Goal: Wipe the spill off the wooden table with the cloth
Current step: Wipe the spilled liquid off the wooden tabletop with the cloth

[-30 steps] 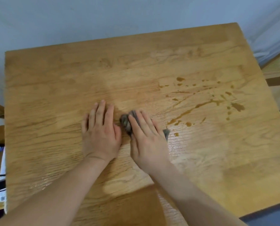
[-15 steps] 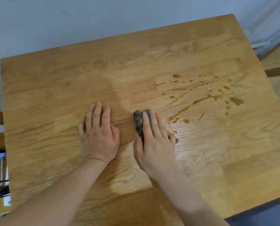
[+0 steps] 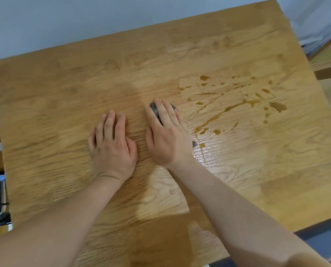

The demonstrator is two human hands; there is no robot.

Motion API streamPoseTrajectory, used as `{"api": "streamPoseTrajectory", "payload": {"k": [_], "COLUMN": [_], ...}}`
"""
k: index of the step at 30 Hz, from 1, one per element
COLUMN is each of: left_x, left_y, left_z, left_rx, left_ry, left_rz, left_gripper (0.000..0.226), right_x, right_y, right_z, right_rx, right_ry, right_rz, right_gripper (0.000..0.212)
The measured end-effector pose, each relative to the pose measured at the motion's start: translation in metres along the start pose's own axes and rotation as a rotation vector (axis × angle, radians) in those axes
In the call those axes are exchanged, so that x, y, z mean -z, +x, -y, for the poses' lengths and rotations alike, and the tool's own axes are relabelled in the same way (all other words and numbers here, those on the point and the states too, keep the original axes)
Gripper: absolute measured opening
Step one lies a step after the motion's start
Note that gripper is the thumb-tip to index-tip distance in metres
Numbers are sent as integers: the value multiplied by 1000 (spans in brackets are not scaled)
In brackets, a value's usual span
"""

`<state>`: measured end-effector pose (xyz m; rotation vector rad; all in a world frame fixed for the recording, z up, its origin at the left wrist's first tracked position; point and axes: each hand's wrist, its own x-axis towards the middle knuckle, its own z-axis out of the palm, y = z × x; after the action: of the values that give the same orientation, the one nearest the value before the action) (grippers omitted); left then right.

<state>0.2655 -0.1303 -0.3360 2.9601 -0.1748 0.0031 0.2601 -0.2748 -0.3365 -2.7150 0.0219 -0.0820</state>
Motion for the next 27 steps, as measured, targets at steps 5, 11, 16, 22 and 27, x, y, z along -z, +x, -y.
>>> {"api": "streamPoseTrajectory", "payload": {"k": [5,11,16,22,27], "left_x": [0,1,0,0,1], "left_y": [-3,0,-1,-3,-4], "left_z": [0,0,-2,-3,-5], "left_rx": [2,4,13,6,14], "left_ry": [-22,-2,4,-3,3], "left_rz": [-17,2,9,17,29], "left_gripper": [56,56,56,55,56], "right_x": [5,27,7,20,63], "right_y": [-17,-105,-36,-80,-166], "right_z": [-10,-37,-7,-42,-105], "right_rx": [-89,-118,-91,-73,-272], "right_ry": [9,-15,57,46,-56], "right_rz": [-47,-84,-82,-100,-124], "right_gripper": [48,46,47,37,42]}}
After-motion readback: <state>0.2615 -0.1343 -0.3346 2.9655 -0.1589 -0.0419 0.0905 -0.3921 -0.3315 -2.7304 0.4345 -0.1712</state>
